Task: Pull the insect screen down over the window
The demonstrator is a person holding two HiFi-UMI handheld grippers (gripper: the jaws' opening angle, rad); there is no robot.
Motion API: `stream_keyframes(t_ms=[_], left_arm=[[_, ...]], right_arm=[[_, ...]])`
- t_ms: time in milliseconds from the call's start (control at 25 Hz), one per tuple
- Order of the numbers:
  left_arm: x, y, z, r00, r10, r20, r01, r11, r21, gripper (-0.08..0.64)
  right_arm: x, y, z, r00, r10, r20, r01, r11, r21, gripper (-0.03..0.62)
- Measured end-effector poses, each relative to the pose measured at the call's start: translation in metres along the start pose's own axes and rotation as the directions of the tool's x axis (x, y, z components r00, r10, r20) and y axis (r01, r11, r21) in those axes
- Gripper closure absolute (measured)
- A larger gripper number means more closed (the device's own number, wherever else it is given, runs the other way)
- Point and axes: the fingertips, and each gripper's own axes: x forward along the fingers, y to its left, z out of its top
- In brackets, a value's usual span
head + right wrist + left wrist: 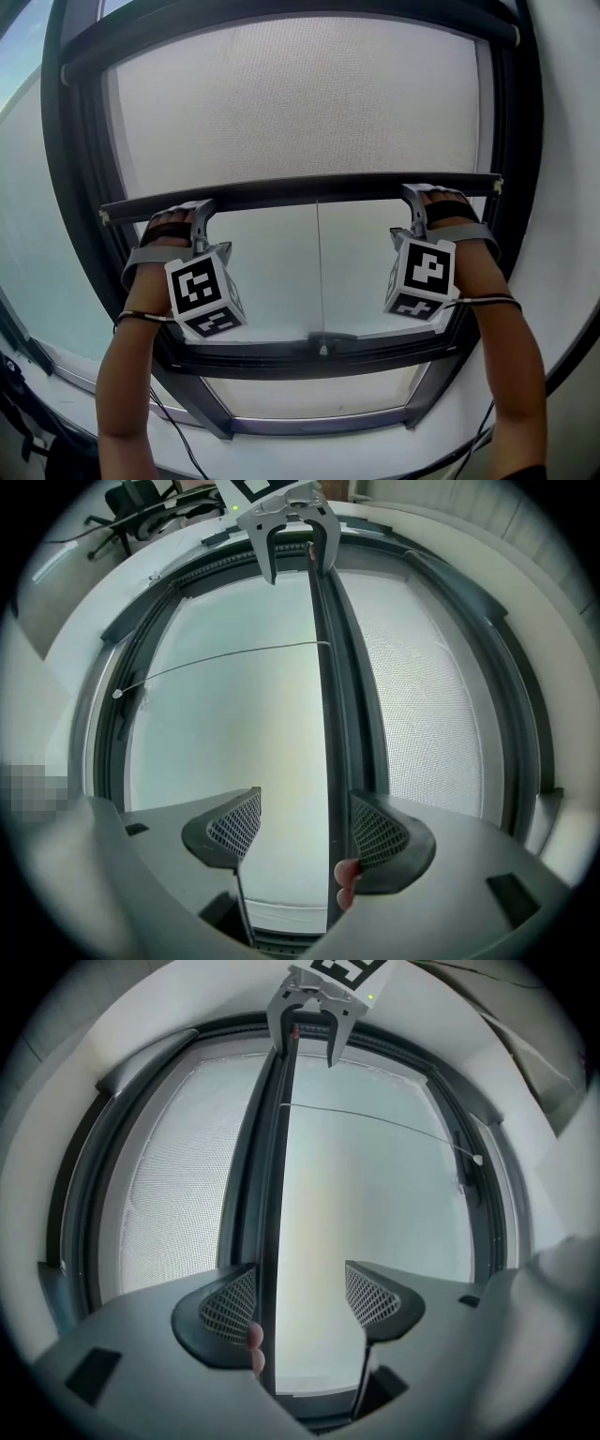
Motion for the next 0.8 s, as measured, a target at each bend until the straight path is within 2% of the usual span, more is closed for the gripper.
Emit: stream_keyframes(t_ms=[160, 360, 520, 640, 800], left_arm=[[-0.002, -0.002, 0.000, 1.000, -0.025, 0.003, 0.025, 1.000, -0.013, 0.261], [-0.003, -0.014, -0.001, 0.995, -0.099, -0.001, 0.099, 0.995, -0.013, 0.272], [-0.003, -0.045, -0.002, 0.989, -0.147, -0.020, 0.147, 0.989, 0.004, 0.273], [-0.001, -0.060, 0.000, 0.989, -0.143, -0.031, 0.144, 0.990, 0.014, 0.273], [0.002, -0.066, -0.001, 0.996, -0.086, -0.032, 0.087, 0.996, 0.012, 0.273]], right_arm=[[-0.002, 0.001, 0.001, 1.000, 0.028, -0.004, -0.028, 1.000, -0.006, 0.304], [-0.004, 0.010, 0.001, 0.996, 0.083, -0.017, -0.083, 0.996, -0.019, 0.304], [-0.005, 0.042, -0.002, 0.991, 0.136, -0.016, -0.136, 0.991, -0.016, 0.304], [-0.002, 0.058, -0.005, 0.991, 0.132, -0.016, -0.132, 0.991, -0.011, 0.304], [0.001, 0.062, -0.005, 0.997, 0.077, -0.020, -0.077, 0.997, 0.009, 0.304]])
